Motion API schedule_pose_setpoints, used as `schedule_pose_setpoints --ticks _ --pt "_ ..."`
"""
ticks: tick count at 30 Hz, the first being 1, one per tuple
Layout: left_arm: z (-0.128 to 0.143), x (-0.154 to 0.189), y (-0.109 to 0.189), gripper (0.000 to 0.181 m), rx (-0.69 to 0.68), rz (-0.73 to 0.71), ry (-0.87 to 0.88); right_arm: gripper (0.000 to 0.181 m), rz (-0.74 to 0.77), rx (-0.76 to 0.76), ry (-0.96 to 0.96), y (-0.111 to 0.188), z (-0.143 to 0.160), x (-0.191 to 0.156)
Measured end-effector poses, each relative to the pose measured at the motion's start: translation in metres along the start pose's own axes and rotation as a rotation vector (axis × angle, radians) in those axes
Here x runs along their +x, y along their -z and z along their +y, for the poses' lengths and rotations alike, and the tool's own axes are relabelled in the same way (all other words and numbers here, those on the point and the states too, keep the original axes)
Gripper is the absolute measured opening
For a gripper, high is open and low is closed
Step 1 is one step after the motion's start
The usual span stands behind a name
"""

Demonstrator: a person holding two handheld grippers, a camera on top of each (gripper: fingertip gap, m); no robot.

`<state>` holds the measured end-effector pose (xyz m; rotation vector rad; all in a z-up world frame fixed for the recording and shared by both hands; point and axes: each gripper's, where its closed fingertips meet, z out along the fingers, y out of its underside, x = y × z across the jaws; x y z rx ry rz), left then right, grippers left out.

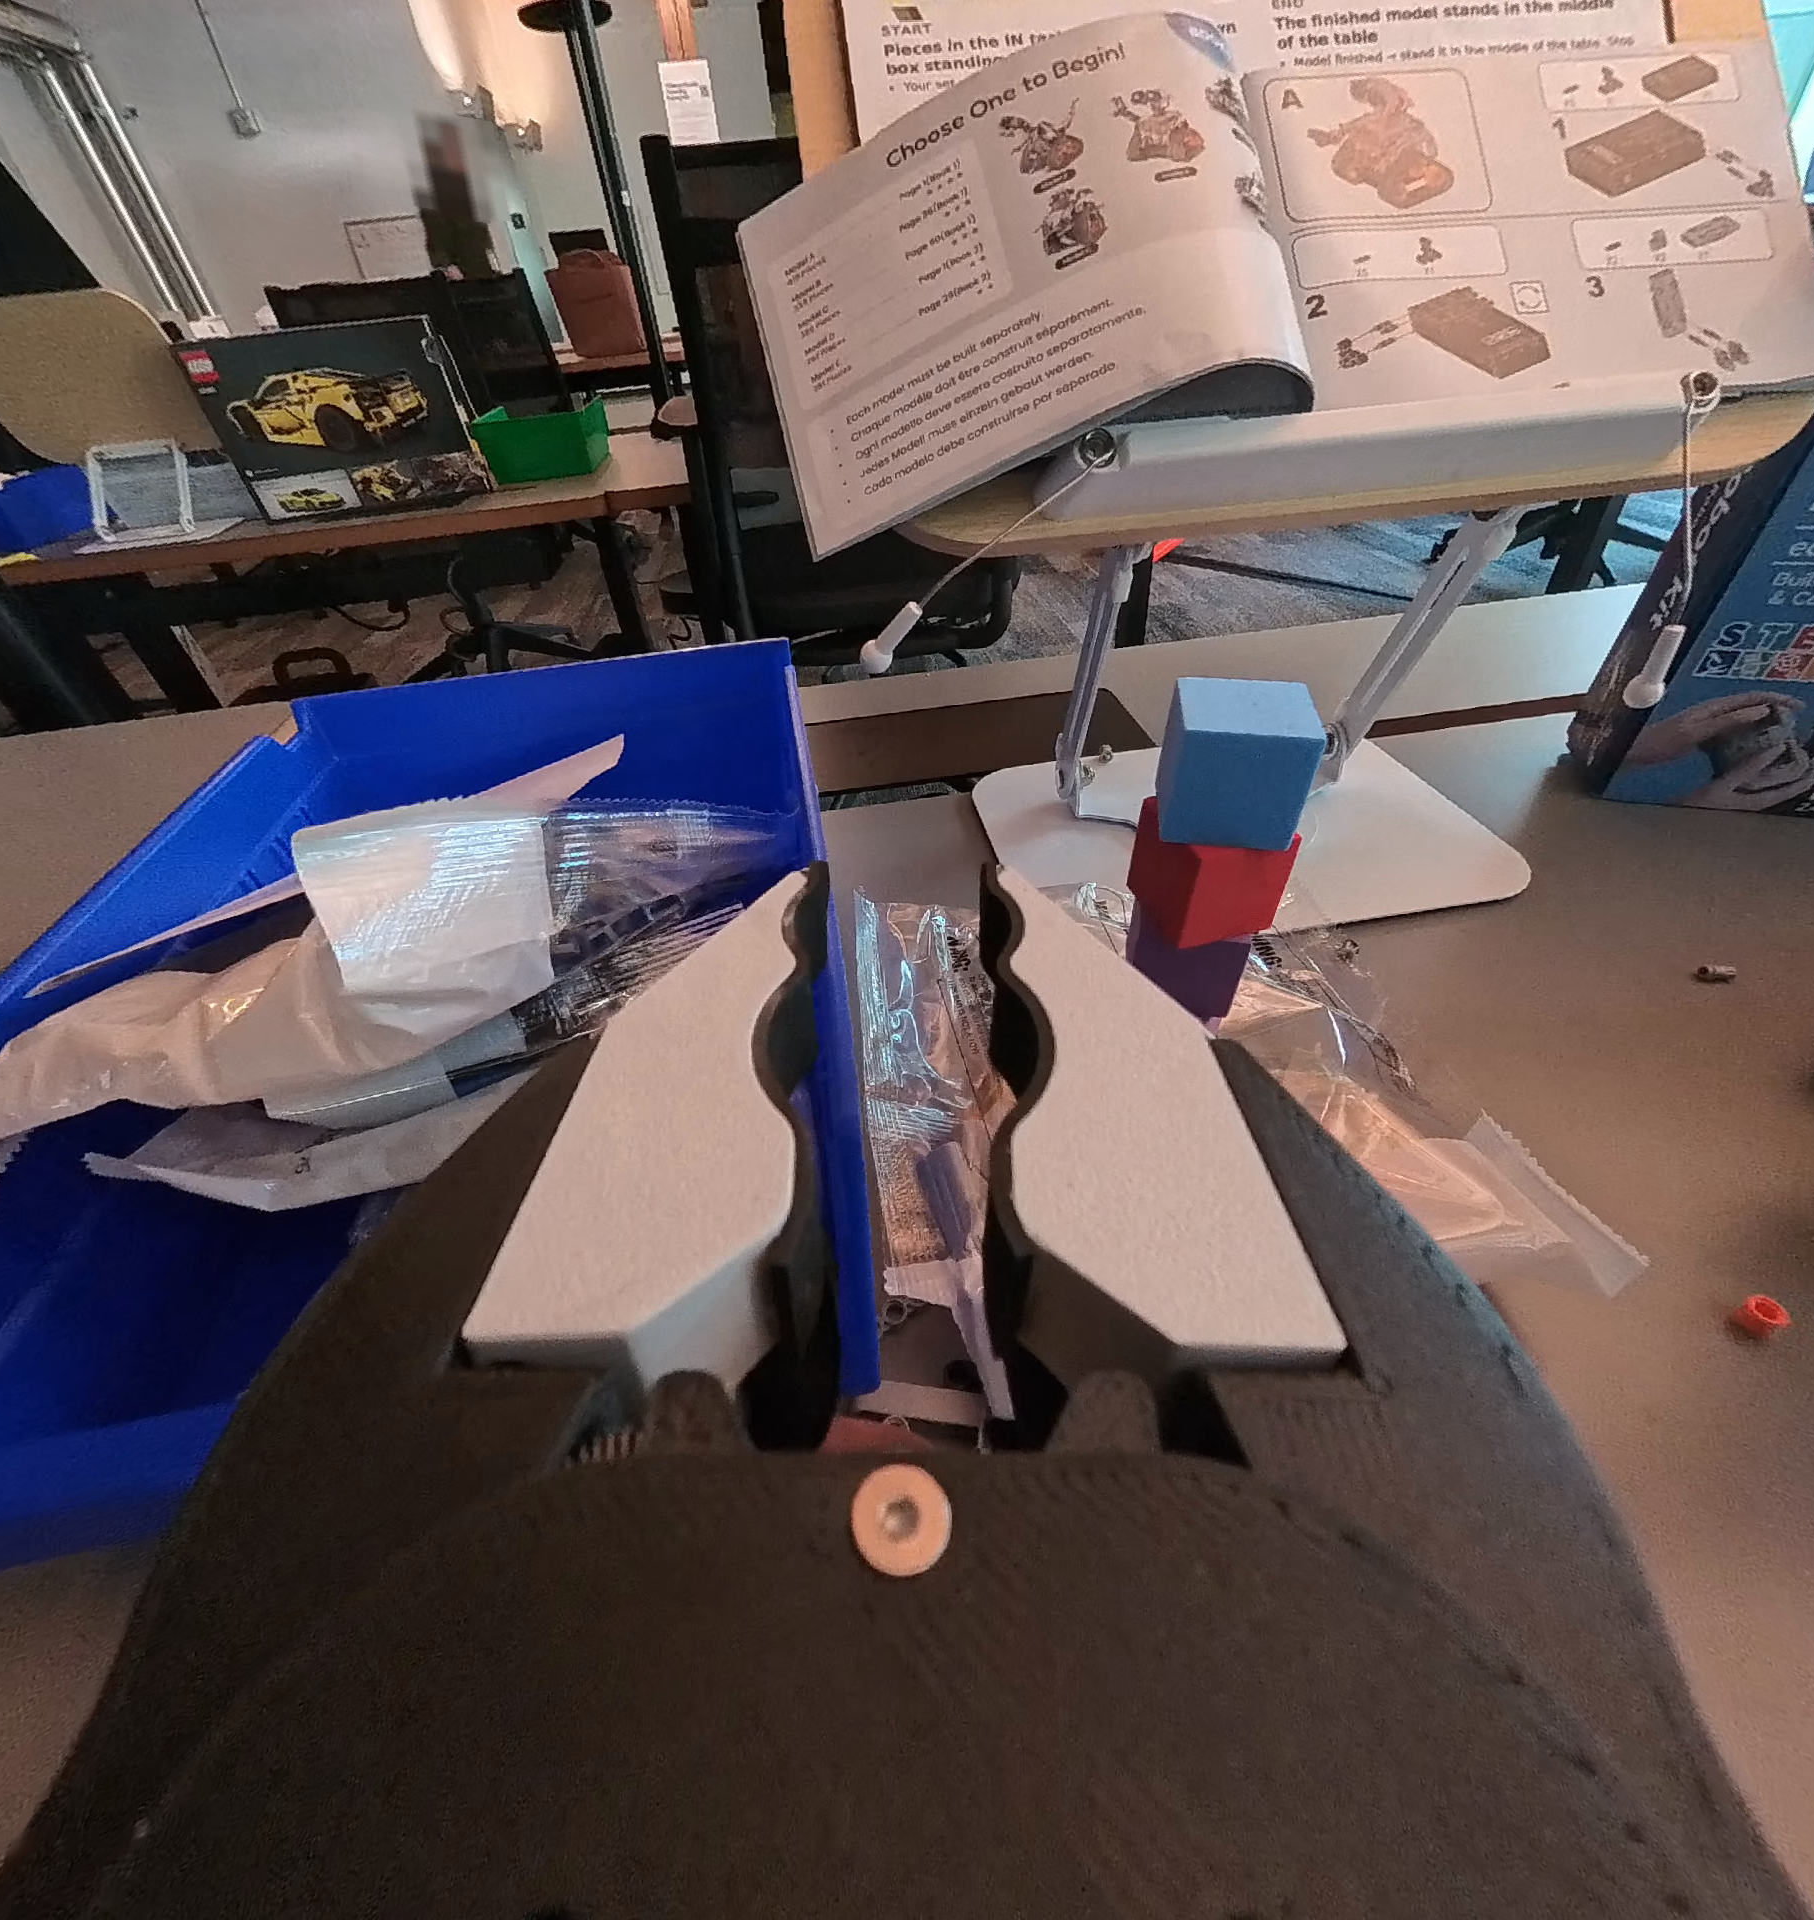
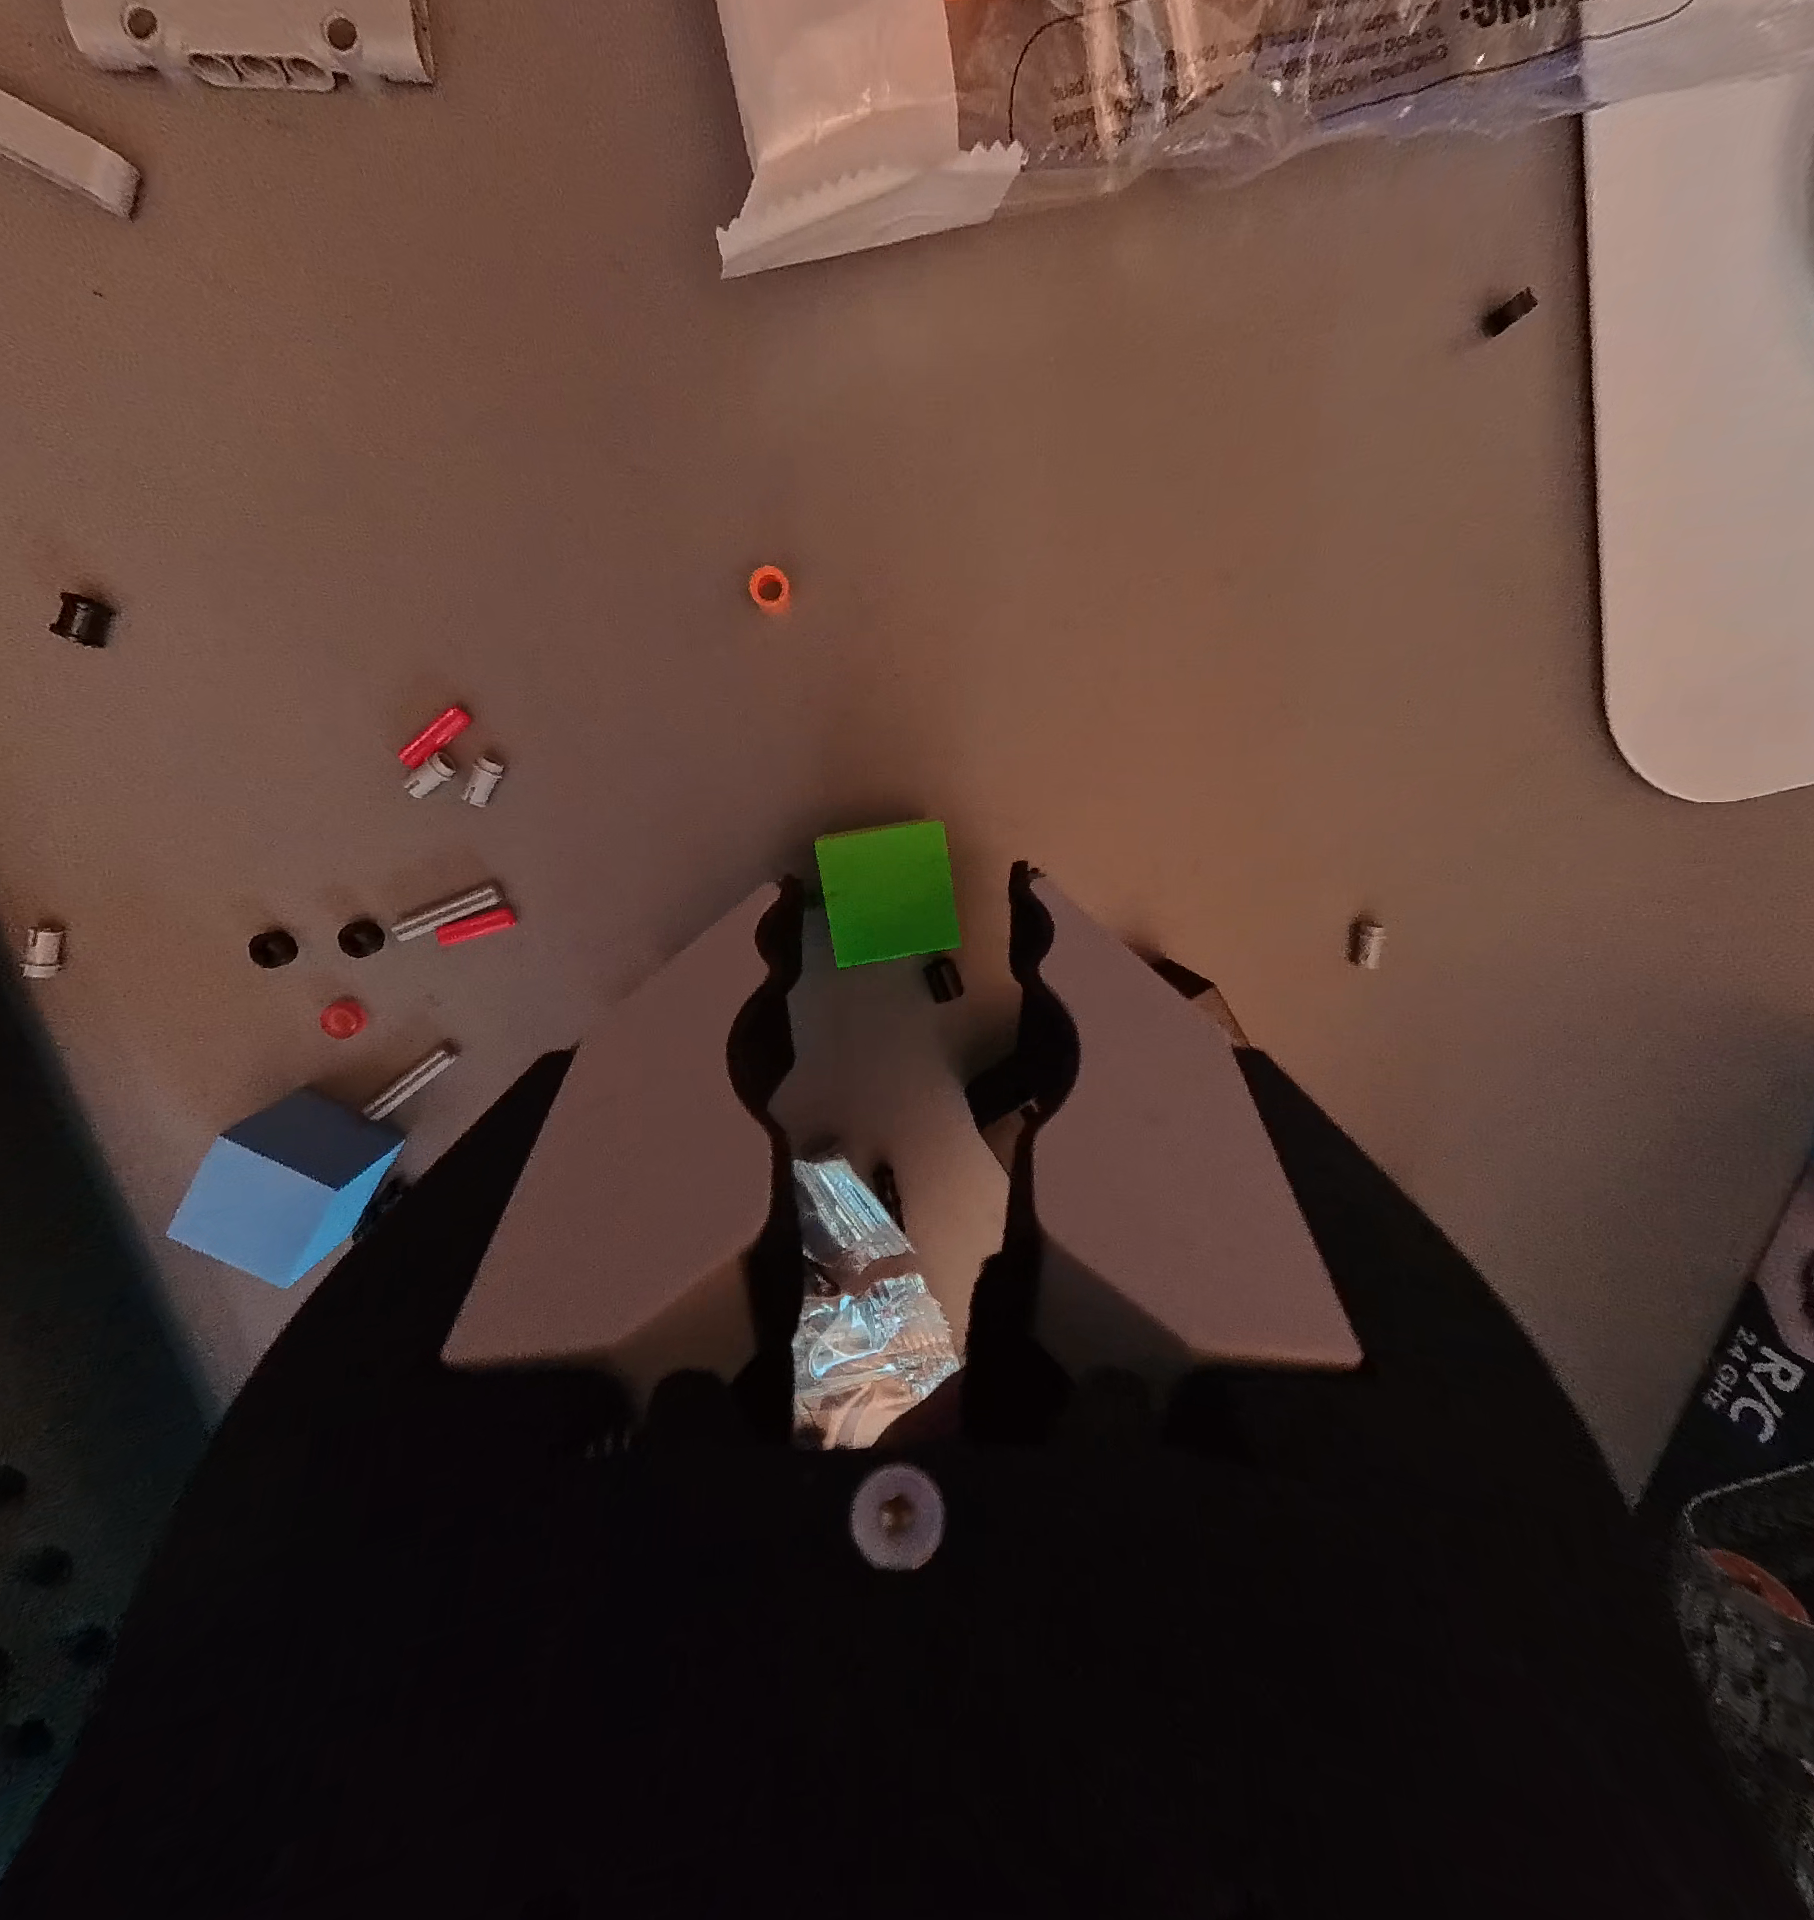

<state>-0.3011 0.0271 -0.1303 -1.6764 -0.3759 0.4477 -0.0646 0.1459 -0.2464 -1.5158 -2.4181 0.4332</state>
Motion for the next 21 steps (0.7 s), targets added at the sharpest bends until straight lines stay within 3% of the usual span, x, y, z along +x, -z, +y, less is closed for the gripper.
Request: schedule_pose_setpoints --ticks 3,5,8,11,16,21 --pt "0.0 0.0 0.0 0.027 0.002 0.002 -0.001 0.037 -0.018 -0.022 0.005 -0.007 0.005 -0.004" --pt "-0.001 0.0 0.0 0.027 0.003 0.003 0.0 0.025 -0.018 -0.028 0.008 -0.01 0.006 -0.004" --pt "-0.002 0.0 0.0 0.027 0.005 0.004 0.001 0.025 0.015 0.02 0.011 0.001 -0.01 0.002" --pt "-0.001 0.001 0.0 0.027 0.002 0.006 -0.003 0.024 0.069 0.136 0.04 0.034 -0.056 0.013" --pt "0.0 0.0 -0.001 0.027 -0.001 0.002 0.001 0.024 0.133 0.34 0.114 0.1 -0.157 0.023" --pt "0.003 0.0 -0.002 0.028 -0.007 0.005 -0.001 0.025 0.107 0.313 0.181 0.109 -0.218 0.024"
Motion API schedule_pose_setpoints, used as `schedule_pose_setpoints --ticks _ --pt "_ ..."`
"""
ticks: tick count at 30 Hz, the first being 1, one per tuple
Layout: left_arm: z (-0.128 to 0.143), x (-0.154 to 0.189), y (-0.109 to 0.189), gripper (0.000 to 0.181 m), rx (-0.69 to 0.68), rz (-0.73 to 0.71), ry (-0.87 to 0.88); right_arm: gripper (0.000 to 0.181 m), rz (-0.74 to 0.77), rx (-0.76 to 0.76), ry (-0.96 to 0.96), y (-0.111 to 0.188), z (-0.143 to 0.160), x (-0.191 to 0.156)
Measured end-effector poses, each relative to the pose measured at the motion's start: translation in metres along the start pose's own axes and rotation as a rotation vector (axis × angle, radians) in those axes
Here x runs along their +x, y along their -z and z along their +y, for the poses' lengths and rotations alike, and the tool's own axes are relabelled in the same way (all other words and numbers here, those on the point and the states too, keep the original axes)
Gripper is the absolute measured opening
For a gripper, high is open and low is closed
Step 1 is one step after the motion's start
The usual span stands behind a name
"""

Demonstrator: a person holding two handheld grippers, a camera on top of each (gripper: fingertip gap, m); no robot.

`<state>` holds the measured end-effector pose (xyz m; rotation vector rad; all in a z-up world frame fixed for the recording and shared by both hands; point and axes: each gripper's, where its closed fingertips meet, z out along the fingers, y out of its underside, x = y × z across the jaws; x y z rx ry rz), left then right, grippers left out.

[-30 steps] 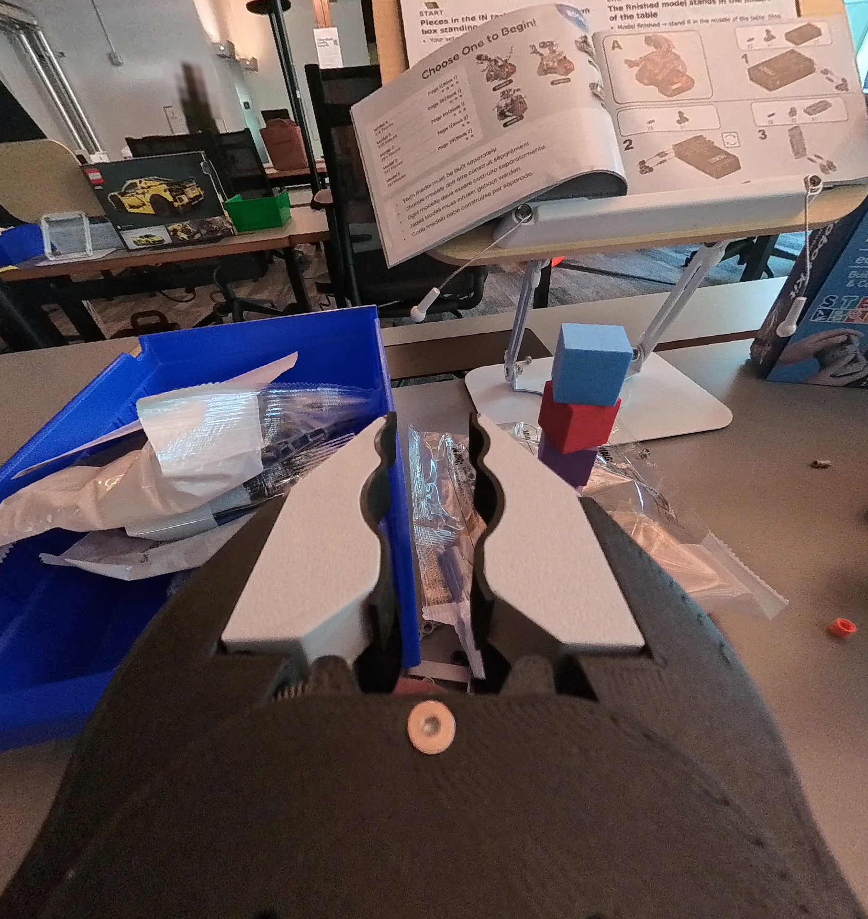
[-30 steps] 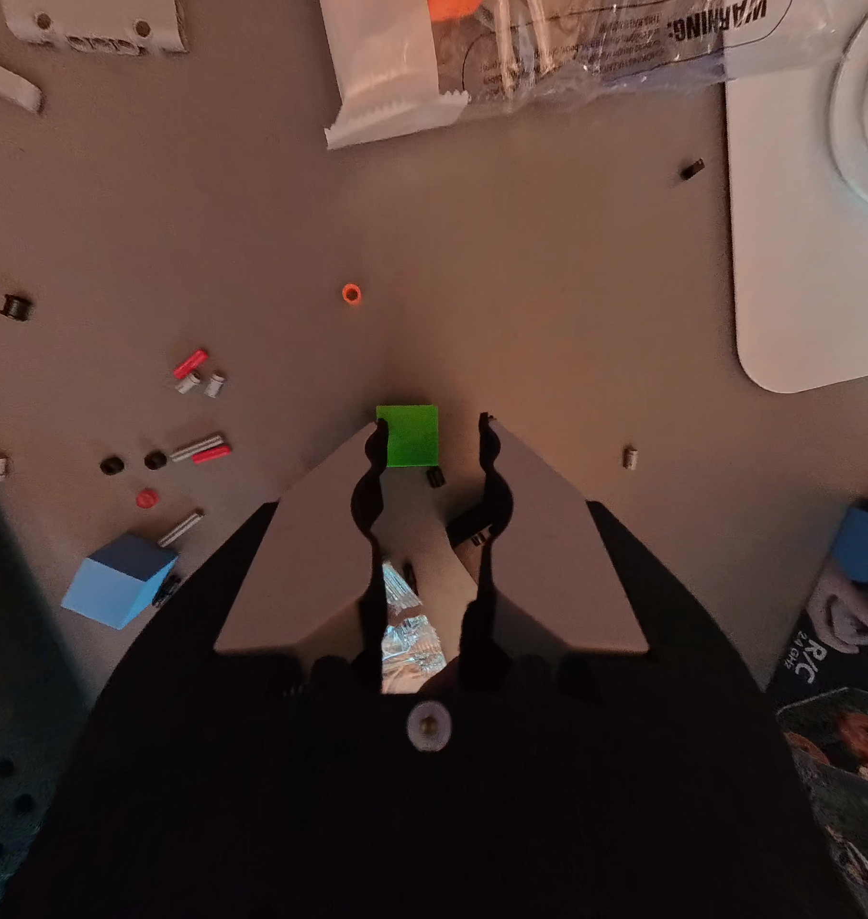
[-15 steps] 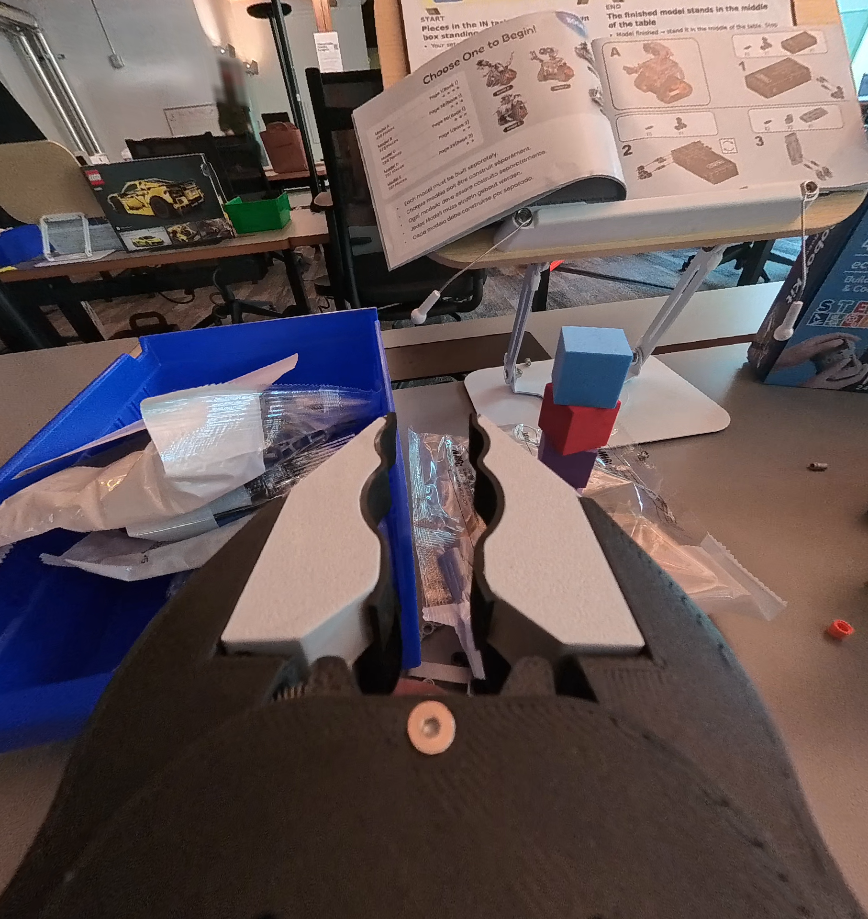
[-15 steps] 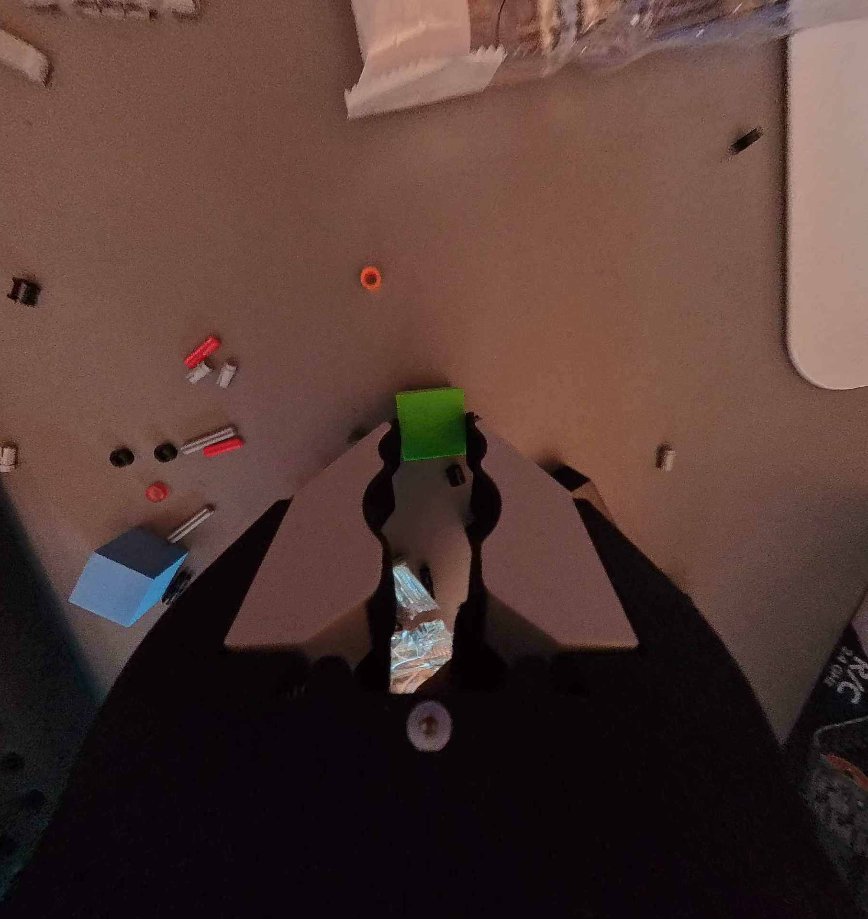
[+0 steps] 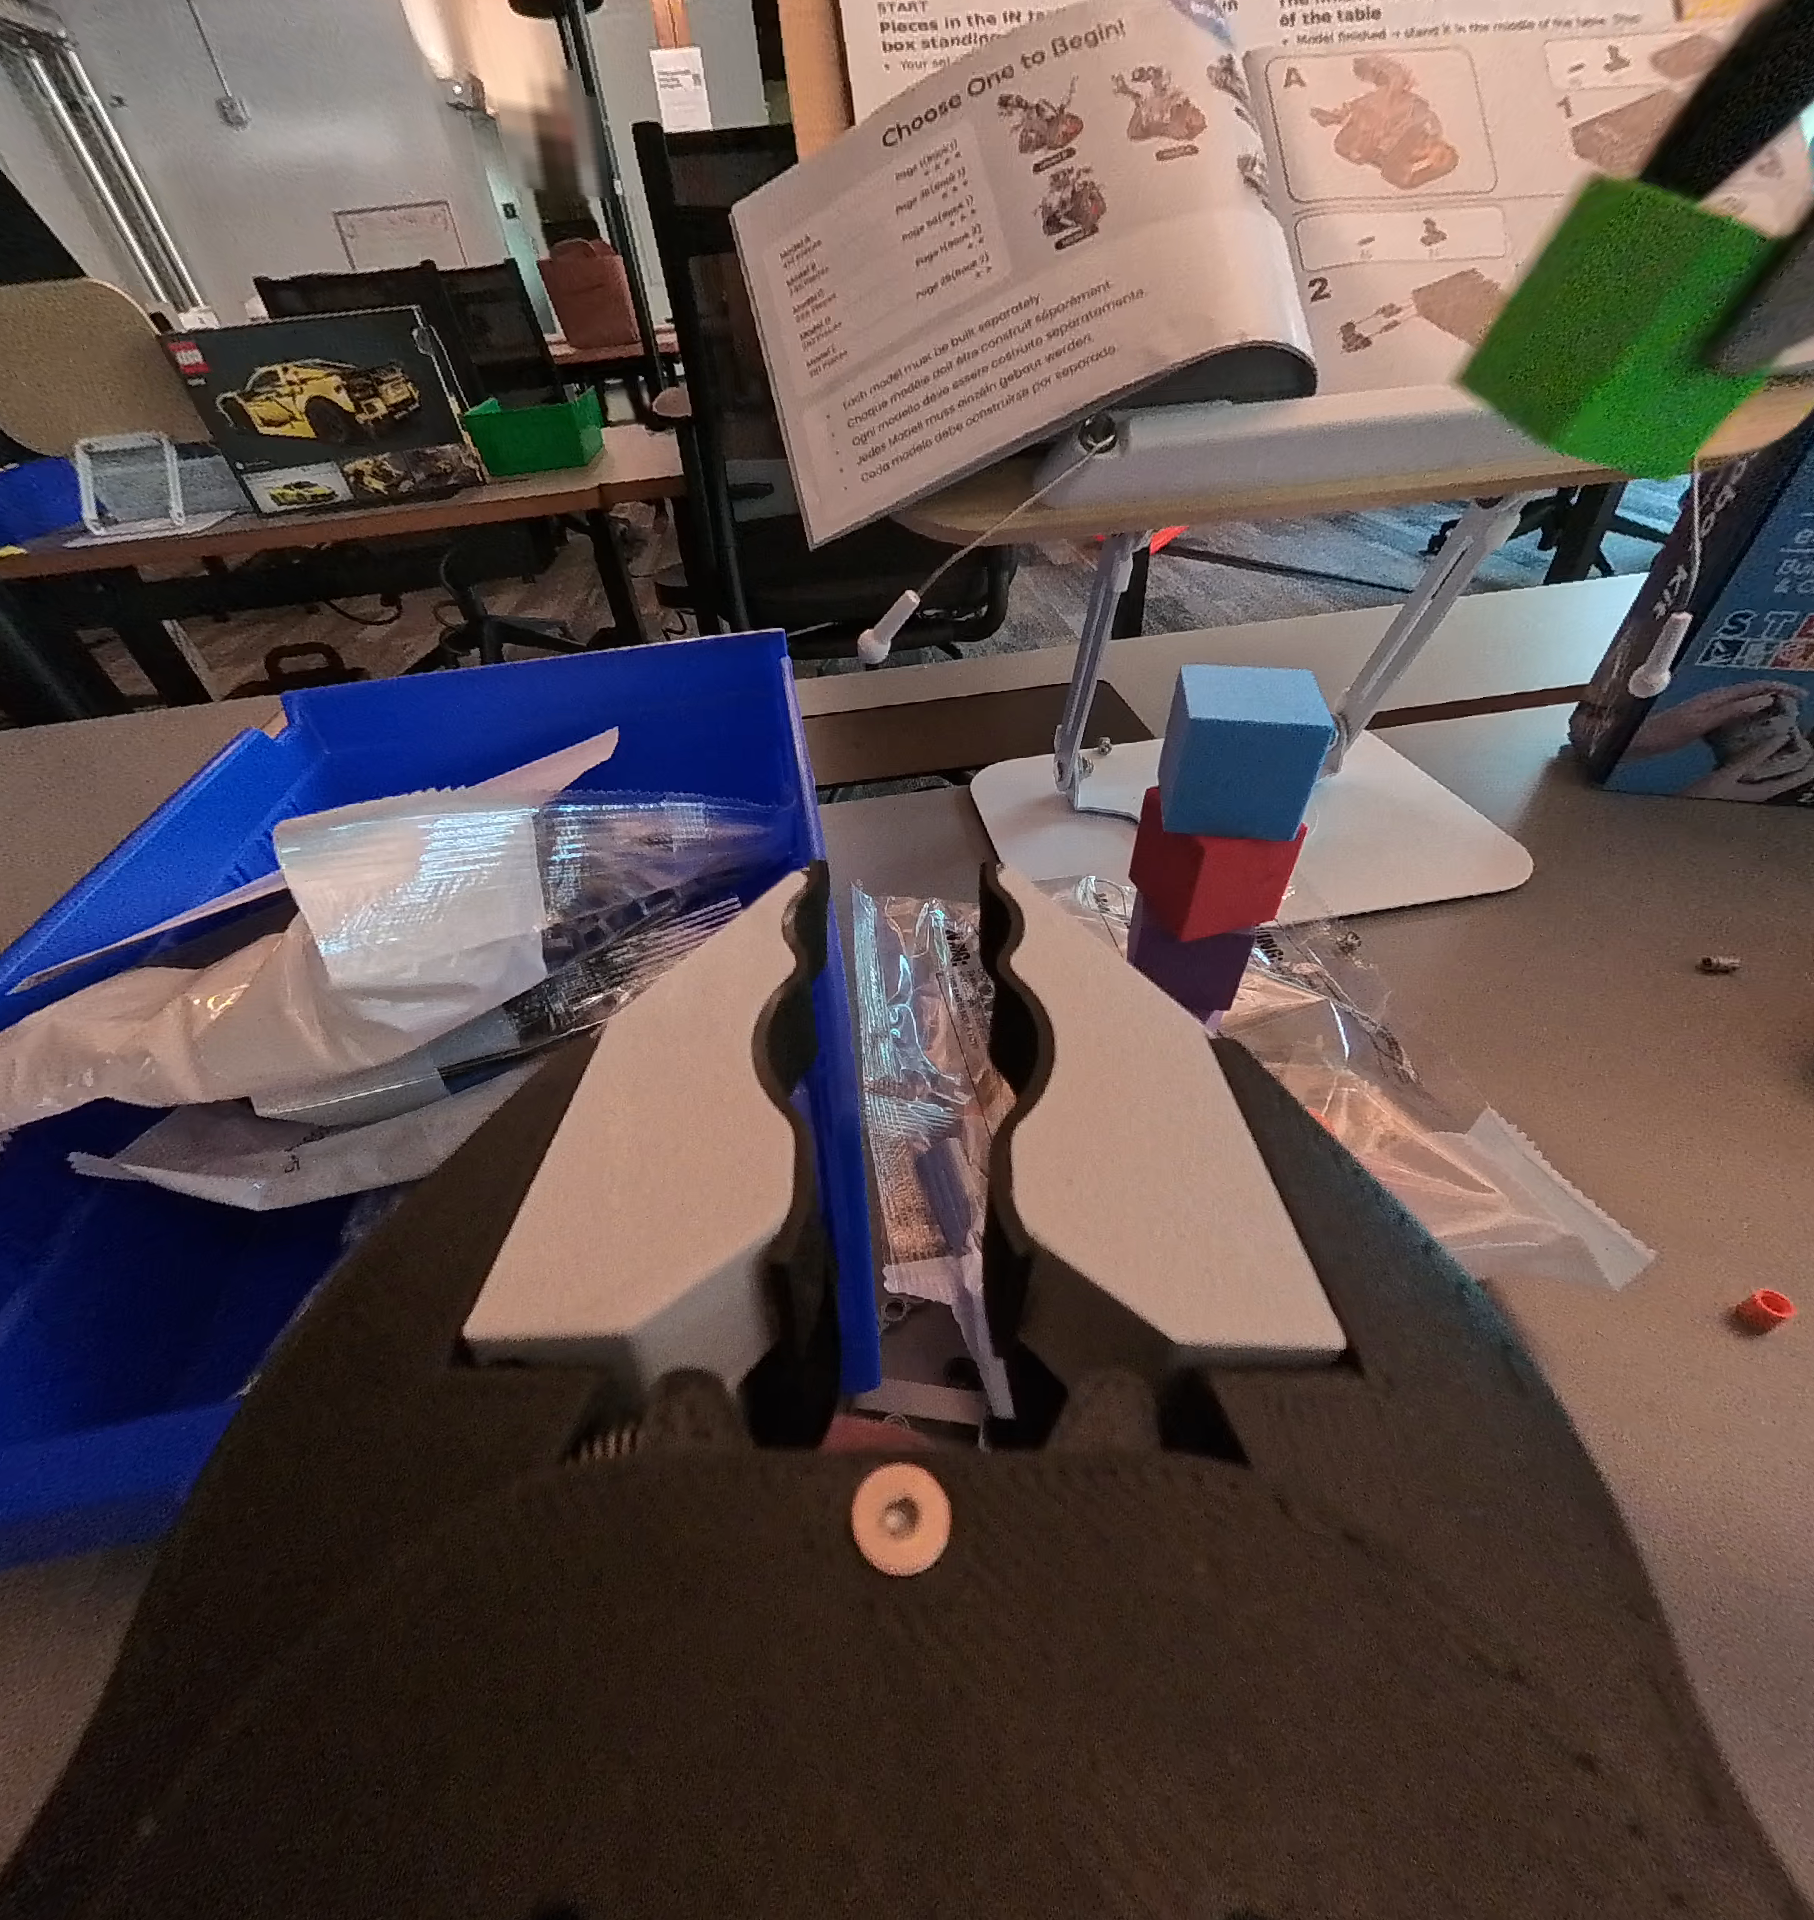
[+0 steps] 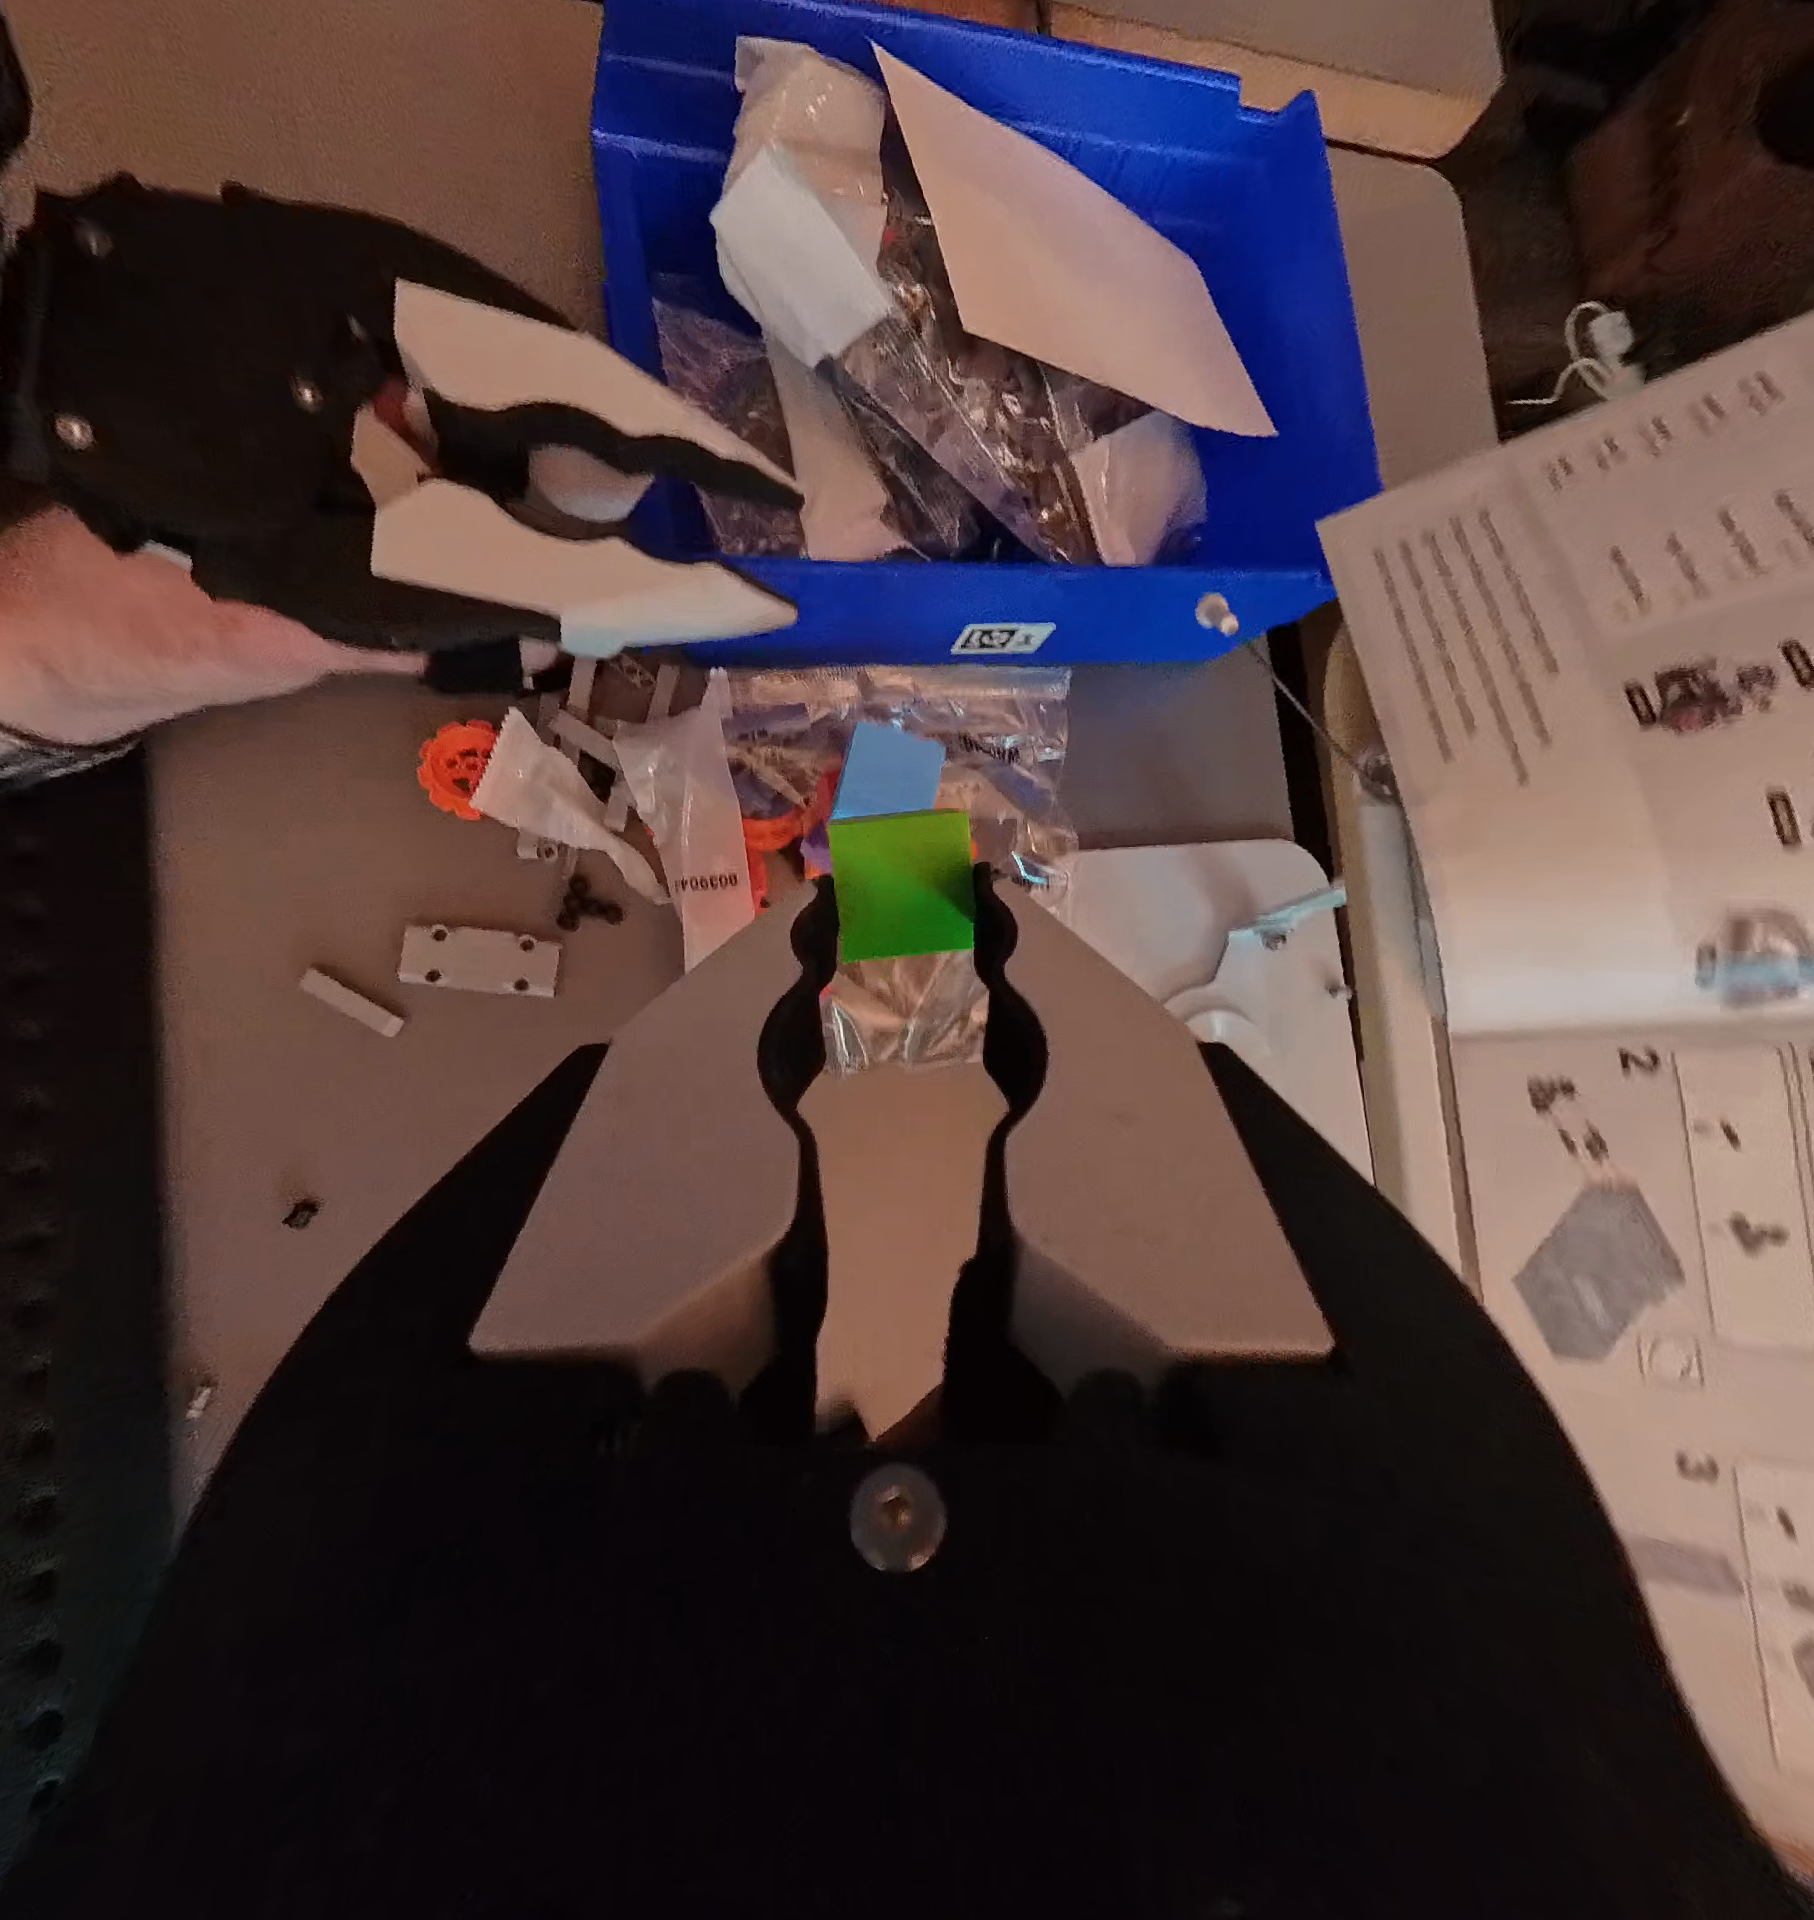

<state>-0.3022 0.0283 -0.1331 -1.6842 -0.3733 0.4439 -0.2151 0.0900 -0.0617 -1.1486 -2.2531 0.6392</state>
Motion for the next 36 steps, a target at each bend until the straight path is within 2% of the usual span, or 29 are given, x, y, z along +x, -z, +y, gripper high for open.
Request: schedule_pose_setpoints --ticks 7,18,24,27,31,36 --pt "0.001 0.002 -0.002 0.027 -0.003 0.01 -0.003 0.025 -0.081 -0.103 -0.006 -0.038 -0.01 -0.001" --pt "0.001 0.004 -0.003 0.028 -0.007 0.018 -0.005 0.025 -0.099 -0.151 -0.017 -0.055 -0.005 -0.001" --pt "0.002 0.004 -0.003 0.028 -0.01 0.017 -0.007 0.032 -0.11 -0.149 -0.019 -0.058 -0.004 -0.001" --pt "0.002 0.003 -0.003 0.028 -0.01 0.015 -0.007 0.036 -0.082 -0.128 -0.02 -0.054 -0.005 0.003" --pt "0.002 0.002 -0.002 0.027 -0.007 0.014 -0.004 0.037 -0.028 -0.041 -0.025 -0.026 -0.005 0.005" --pt "0.001 0.004 -0.001 0.027 -0.005 0.017 -0.005 0.039 0.024 -0.056 0.019 0.013 0.039 -0.017"
